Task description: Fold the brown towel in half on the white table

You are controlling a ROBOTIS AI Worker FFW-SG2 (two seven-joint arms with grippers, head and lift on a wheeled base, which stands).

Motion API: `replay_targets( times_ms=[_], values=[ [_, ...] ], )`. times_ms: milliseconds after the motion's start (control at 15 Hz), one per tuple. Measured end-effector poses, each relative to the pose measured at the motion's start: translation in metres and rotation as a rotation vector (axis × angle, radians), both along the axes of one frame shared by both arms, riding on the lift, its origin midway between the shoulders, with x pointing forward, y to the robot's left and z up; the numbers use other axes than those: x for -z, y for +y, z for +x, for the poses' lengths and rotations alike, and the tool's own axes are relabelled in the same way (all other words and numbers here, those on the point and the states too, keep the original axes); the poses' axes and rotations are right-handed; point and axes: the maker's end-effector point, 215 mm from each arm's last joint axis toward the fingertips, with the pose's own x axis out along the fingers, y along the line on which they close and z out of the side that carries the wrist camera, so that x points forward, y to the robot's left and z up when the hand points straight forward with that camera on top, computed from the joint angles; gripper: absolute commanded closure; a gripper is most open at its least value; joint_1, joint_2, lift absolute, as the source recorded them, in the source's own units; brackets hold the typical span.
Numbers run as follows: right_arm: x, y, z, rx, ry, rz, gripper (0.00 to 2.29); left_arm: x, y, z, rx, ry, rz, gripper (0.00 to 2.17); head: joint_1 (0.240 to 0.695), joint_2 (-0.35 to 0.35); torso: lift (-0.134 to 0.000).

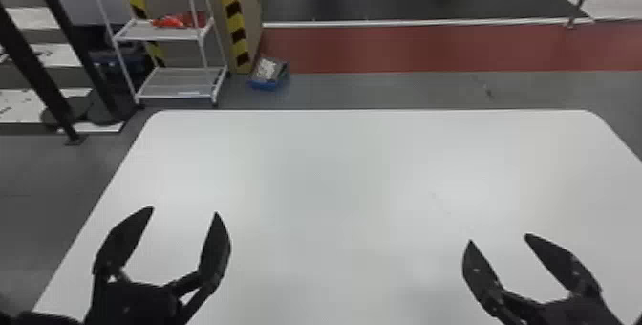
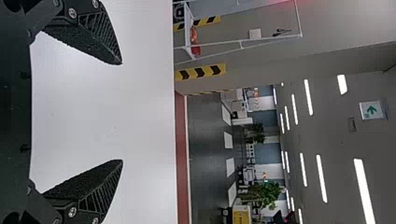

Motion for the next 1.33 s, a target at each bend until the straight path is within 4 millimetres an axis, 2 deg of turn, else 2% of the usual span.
replay_targets(
  times_ms=[667,1133,1333],
  values=[
    [0.011,0.001,-0.002,-0.029,0.035,-0.014,0.15,0.006,-0.010,0.001,-0.018,0.006,-0.004,0.09,0.695,0.039,-0.123],
    [0.003,-0.001,-0.001,-0.030,0.012,-0.007,0.18,0.010,-0.013,0.004,-0.017,0.009,0.007,0.09,0.695,0.030,-0.123],
    [-0.003,-0.003,0.003,-0.005,-0.013,0.001,0.12,0.011,-0.012,0.004,-0.018,0.012,0.011,0.09,0.695,0.029,-0.123]
  ],
)
